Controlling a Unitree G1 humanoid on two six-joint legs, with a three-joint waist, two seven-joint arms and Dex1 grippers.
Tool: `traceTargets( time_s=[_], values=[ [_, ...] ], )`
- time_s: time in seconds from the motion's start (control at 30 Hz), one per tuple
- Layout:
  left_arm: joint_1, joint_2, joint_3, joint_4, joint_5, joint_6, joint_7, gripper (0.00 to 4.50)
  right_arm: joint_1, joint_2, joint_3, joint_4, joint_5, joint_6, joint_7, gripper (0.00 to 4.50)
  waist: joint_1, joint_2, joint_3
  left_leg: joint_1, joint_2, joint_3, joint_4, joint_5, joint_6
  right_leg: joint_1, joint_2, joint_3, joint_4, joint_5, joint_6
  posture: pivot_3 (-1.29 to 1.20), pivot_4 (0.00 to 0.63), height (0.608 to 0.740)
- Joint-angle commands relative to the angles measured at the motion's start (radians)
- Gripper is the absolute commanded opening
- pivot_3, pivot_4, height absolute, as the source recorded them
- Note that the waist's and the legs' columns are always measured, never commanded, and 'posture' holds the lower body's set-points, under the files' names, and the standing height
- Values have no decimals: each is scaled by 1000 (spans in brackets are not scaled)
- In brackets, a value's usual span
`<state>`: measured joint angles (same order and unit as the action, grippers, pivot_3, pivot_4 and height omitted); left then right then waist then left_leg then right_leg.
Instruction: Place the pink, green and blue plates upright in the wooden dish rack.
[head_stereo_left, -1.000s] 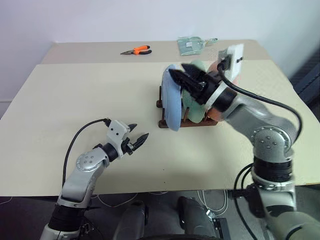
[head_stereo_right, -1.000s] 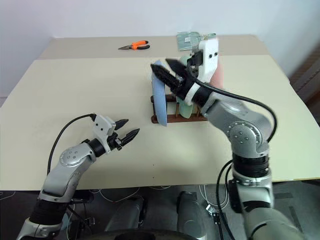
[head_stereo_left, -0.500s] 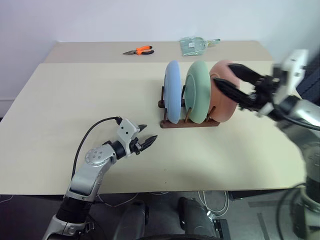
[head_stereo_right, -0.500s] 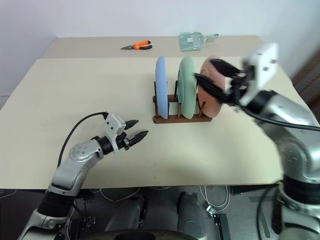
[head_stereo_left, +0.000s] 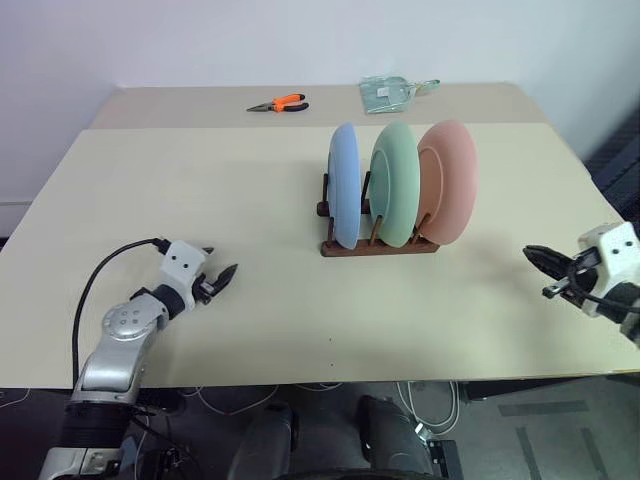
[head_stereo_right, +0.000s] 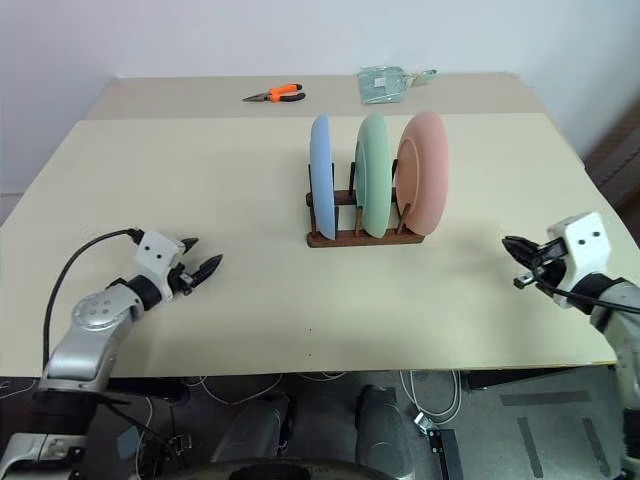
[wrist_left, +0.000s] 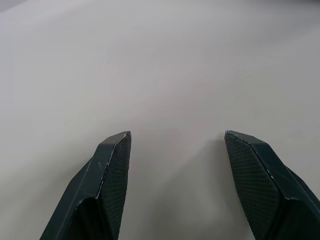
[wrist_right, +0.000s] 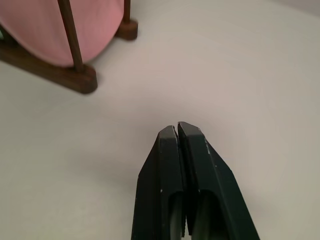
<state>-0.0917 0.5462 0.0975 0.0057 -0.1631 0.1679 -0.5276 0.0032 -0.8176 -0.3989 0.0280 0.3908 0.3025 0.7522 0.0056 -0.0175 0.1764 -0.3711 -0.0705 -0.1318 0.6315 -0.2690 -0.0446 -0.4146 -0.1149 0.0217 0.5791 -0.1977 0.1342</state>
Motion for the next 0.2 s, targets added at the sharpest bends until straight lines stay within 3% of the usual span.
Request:
traceTargets(
  time_s=[0.03,0.2],
  values=[
    [21,7,37,2,8,-8,18,3037,-26,8,16,25,-41,-73,2,47,2,1,0,0,0,0,0,0,0,0,0,0,0,0,0,0,150,740],
    [27,-10,28,-10,14,-4,36,3037,-73,25,62,53,-65,-105,3,47,2,1,-1,1,0,0,0,0,0,1,0,0,0,0,0,0,150,740]
  ],
)
